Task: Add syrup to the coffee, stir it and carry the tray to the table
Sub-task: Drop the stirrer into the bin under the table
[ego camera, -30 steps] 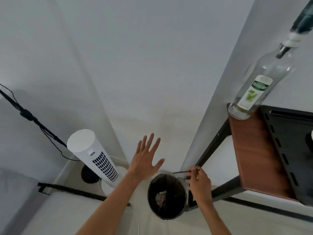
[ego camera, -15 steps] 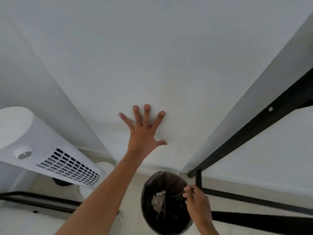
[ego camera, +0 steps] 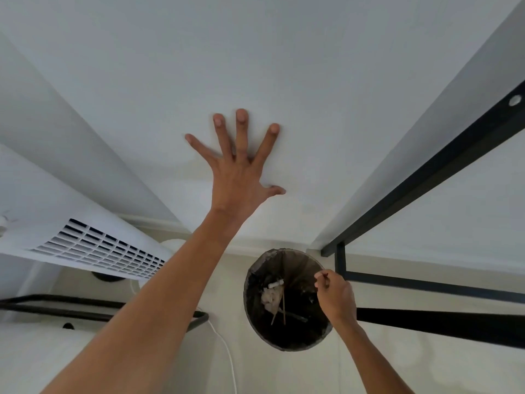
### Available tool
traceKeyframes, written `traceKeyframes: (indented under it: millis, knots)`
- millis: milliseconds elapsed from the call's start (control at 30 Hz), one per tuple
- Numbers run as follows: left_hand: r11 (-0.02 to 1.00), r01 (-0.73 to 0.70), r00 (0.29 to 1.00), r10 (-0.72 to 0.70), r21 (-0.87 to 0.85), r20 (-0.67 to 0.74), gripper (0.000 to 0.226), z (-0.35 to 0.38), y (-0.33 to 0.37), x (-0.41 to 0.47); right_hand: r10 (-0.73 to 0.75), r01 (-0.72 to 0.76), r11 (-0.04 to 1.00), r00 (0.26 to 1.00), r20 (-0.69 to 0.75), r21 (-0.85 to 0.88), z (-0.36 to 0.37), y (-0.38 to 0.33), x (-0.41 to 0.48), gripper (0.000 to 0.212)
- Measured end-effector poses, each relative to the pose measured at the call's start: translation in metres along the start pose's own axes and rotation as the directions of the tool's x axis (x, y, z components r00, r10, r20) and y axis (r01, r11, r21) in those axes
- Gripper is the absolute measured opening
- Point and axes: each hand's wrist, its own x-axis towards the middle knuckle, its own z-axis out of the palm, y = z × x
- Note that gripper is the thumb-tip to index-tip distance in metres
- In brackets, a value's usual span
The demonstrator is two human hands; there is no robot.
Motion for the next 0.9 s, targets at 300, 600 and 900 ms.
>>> traceKeyframes:
  millis: [300,600,900]
  knots:
    - [1.0,0.007,1.0,-0.007,0.011,-0.005,0.16,0.005,-0.001,-0.002,0.05,-0.018,0.988,0.978,0.203,-0.155,0.011,0.0,0.027,0.042]
    - [0.993,0.098,0.977,-0.109,0.069,0.181,0.147,-0.026,0.022,-0.016,0.04,0.026,0.943,0.981,0.191,-0.331,-0.031,-0.008,0.011,0.042]
    - [0.984,0.164,0.493,-0.146,0.073,0.858,0.089,-0.162,0.041,-0.087,-0.067,0.121,0.959,0.976,0.207,-0.258,-0.131,-0.111,-0.103,0.048]
